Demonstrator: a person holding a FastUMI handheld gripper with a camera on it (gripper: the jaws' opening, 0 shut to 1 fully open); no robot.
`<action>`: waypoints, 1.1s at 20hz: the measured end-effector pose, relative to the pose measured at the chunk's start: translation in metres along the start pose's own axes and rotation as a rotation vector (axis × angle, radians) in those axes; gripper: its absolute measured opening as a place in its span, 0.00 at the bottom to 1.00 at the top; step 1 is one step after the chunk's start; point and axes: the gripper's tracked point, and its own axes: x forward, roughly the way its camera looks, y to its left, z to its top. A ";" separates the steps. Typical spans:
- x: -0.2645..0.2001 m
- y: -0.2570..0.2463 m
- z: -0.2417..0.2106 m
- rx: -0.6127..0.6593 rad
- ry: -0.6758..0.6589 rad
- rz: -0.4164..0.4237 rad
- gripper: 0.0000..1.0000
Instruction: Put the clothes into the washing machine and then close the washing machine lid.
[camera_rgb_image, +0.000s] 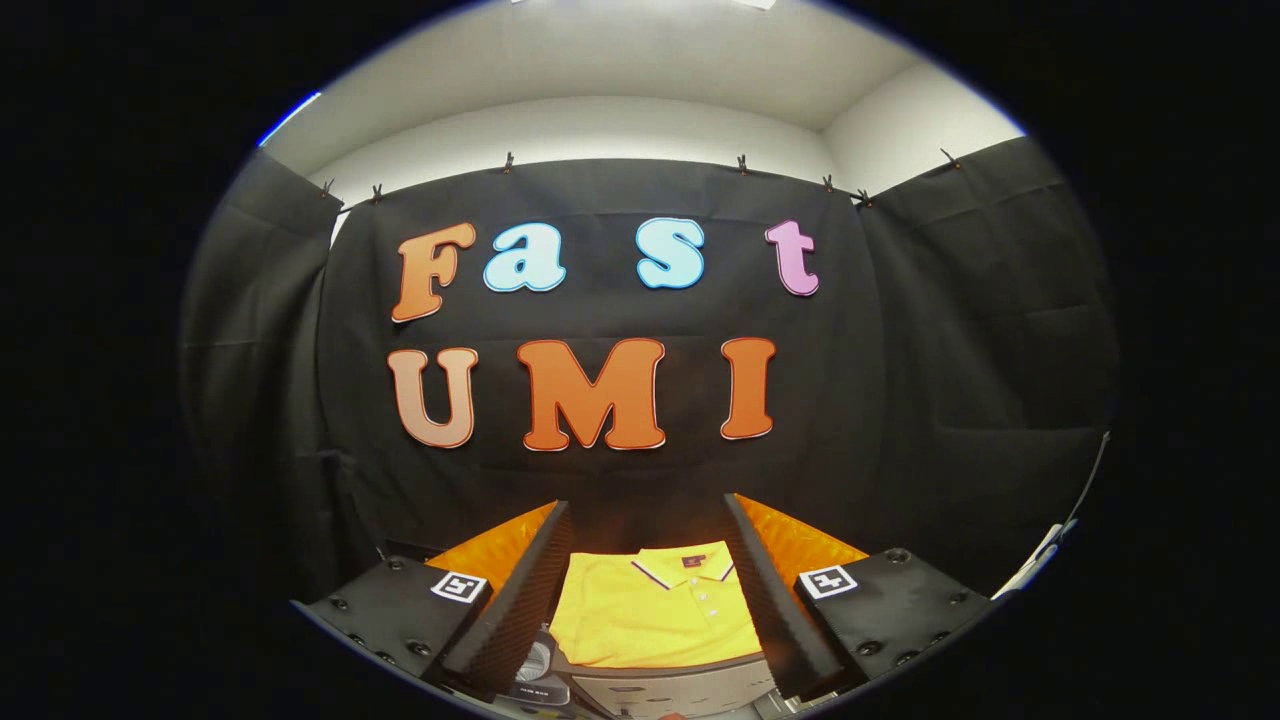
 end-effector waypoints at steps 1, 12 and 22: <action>0.000 -0.001 0.000 -0.001 0.002 0.000 0.97; 0.012 -0.003 -0.005 -0.009 0.023 -0.002 0.98; 0.050 -0.019 -0.032 -0.010 0.102 -0.021 0.98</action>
